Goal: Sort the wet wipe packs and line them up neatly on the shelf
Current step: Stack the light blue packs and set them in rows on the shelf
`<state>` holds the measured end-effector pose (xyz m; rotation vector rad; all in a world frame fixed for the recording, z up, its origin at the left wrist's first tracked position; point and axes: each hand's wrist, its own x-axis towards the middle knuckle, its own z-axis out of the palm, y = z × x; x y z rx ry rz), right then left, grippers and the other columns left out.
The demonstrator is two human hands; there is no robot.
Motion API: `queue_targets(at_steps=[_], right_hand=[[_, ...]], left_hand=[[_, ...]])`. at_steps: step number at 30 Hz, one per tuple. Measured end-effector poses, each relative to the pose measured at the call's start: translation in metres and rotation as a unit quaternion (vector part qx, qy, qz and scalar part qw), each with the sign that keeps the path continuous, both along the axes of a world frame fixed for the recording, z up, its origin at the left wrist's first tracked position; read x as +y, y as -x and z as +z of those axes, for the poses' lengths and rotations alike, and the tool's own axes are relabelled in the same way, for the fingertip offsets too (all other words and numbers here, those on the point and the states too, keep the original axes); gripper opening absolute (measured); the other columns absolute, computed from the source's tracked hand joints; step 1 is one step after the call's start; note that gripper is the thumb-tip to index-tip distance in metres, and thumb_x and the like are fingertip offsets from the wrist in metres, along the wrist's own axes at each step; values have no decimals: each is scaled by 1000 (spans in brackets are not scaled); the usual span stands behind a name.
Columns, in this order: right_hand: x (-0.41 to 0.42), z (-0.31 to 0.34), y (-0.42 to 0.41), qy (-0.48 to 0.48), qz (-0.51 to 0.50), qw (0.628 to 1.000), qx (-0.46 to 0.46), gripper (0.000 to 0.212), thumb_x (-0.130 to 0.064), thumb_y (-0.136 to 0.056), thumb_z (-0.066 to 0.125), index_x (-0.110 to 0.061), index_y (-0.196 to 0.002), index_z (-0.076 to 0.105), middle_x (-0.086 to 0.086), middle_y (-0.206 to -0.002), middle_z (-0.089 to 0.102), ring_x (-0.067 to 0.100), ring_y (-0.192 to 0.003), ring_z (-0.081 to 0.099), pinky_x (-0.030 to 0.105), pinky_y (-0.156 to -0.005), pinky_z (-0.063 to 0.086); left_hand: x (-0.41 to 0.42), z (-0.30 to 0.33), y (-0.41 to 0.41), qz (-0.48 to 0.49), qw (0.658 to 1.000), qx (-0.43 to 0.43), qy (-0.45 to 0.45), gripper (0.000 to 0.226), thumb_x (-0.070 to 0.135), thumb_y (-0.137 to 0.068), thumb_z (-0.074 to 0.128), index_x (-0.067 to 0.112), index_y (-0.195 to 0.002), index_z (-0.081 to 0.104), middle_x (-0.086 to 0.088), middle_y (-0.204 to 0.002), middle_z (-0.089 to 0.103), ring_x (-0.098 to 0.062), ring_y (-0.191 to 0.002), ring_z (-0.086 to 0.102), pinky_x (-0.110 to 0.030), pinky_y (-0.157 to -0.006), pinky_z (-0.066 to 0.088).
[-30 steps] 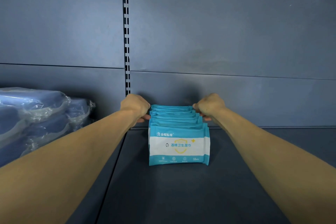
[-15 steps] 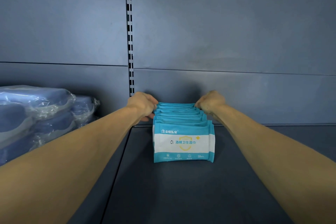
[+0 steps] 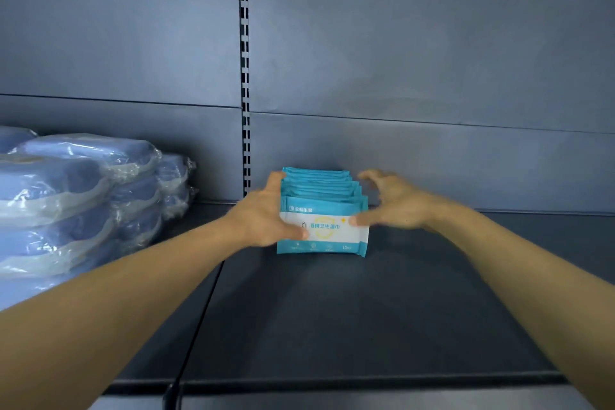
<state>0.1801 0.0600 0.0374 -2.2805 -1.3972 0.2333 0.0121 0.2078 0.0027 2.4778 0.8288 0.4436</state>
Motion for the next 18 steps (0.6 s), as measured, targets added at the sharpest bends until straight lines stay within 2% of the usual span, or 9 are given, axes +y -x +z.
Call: queue_targets(at_steps=[2,4,7,11,14,18], right_hand=[[-2,-15,4,39,3,998,-54,90,-28,-77,77,-21,-147,22,1,-145,39,20,-130,41,30,-107,34],[1,-27,6,18,-11,997,-80,88,-21,-82,72,-23,-149,16,4,-145,40,23,-126,44,31,-102,37],[3,-36,9,-39,-36,996,-72,78,-14,-84,68,-25,-147,21,7,-135,49,24,-111,54,33,-88,48],[0,-41,16,-67,-62,991,-95,71,-12,-82,65,-25,-141,28,9,-123,56,29,-101,58,43,-83,53],[-14,-38,23,-88,-65,988,-107,71,-19,-84,66,-26,-142,26,9,-129,47,29,-113,51,42,-87,49],[-45,-32,36,-87,-31,985,-143,68,-27,-85,66,-19,-142,28,9,-135,40,28,-126,39,40,-98,42]], left_hand=[[-11,-9,-3,22,998,26,-58,100,38,-70,79,32,-143,12,-3,-121,50,-26,-111,54,-42,-98,44],[-19,-17,-6,41,994,45,-94,98,34,-75,76,34,-145,8,-7,-122,45,-29,-111,54,-44,-95,45],[-26,-23,-7,60,991,40,-117,95,29,-78,74,32,-146,7,-7,-124,43,-29,-108,55,-43,-89,46],[-30,-22,-4,75,988,46,-128,96,30,-79,72,32,-146,4,-7,-125,44,-29,-107,55,-41,-84,46],[-37,-19,3,93,987,49,-121,100,34,-78,73,32,-147,1,-7,-128,43,-30,-113,53,-43,-90,44],[-64,-11,24,117,983,38,-133,82,36,-81,69,24,-143,17,-10,-129,43,-33,-115,52,-44,-90,43]])
